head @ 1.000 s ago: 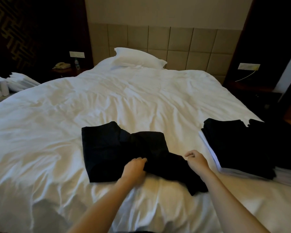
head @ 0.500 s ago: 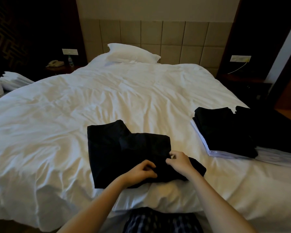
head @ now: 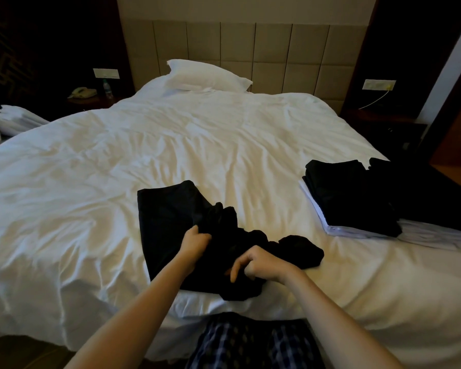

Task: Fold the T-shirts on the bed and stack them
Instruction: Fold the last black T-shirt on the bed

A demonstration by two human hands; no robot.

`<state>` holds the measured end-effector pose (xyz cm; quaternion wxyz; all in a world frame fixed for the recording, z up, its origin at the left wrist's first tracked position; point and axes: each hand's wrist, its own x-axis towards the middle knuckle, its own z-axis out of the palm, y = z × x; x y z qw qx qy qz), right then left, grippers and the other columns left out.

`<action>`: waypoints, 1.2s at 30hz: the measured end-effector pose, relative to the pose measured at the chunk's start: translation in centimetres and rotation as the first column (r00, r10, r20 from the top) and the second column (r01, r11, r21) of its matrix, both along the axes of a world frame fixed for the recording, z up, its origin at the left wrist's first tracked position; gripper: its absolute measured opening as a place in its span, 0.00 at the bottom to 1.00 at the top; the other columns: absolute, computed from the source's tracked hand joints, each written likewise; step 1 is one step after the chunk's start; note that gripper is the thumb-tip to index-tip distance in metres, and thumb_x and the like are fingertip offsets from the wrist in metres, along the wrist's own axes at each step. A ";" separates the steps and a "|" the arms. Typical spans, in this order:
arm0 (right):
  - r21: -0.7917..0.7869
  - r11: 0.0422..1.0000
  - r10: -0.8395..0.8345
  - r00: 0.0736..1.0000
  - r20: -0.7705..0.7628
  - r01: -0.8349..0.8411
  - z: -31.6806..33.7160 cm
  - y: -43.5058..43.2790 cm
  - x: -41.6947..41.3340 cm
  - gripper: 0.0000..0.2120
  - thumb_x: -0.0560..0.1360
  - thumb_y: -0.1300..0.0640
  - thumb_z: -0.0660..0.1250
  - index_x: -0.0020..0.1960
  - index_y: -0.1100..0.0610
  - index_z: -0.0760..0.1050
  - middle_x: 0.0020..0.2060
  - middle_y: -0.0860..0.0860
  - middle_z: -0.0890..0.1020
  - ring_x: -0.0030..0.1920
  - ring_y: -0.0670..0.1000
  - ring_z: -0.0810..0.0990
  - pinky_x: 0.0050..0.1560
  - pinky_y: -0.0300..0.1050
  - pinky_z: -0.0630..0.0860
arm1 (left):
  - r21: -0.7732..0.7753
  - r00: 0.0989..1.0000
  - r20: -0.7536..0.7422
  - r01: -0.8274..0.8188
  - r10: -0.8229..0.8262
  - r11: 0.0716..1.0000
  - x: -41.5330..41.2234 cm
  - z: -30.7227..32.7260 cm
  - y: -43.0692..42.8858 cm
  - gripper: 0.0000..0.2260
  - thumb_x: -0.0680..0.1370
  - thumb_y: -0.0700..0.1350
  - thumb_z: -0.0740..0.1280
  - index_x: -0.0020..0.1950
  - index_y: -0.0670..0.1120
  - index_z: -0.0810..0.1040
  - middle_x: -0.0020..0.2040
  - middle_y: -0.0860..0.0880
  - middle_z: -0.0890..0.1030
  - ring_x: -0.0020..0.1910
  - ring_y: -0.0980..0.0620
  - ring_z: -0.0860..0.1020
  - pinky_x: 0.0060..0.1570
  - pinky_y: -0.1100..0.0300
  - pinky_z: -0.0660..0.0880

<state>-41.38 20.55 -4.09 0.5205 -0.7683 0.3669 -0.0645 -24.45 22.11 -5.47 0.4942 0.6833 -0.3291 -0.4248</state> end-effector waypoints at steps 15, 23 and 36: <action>-0.508 0.761 -0.481 0.876 -0.027 0.403 0.0 -2.0 -0.4 0.10 0.75 0.63 0.60 0.50 0.52 0.77 0.44 0.51 0.79 0.45 0.54 0.78 0.38 0.45 0.70 | 0.086 0.909 0.392 -0.186 0.139 0.979 4.7 0.9 2.7 0.19 0.75 0.36 0.62 0.64 0.39 0.64 0.51 0.42 0.73 0.46 0.43 0.75 0.45 0.51 0.72; -0.401 0.618 -0.461 0.725 0.511 0.676 9.0 -4.4 -0.3 0.20 0.71 0.74 0.57 0.44 0.50 0.75 0.47 0.52 0.73 0.50 0.50 0.74 0.53 0.38 0.69 | -0.094 0.643 0.685 0.546 -0.344 0.833 0.6 10.2 -1.9 0.24 0.75 0.51 0.68 0.69 0.54 0.66 0.67 0.54 0.70 0.65 0.56 0.67 0.66 0.56 0.63; -0.189 0.549 -0.454 0.480 0.751 0.814 19.8 -7.4 -3.5 0.11 0.74 0.65 0.65 0.41 0.48 0.73 0.39 0.46 0.78 0.48 0.52 0.78 0.49 0.43 0.76 | -0.238 0.509 0.853 0.578 -0.117 0.780 -1.8 23.1 -5.4 0.11 0.79 0.44 0.64 0.59 0.41 0.76 0.55 0.43 0.78 0.54 0.46 0.76 0.59 0.55 0.72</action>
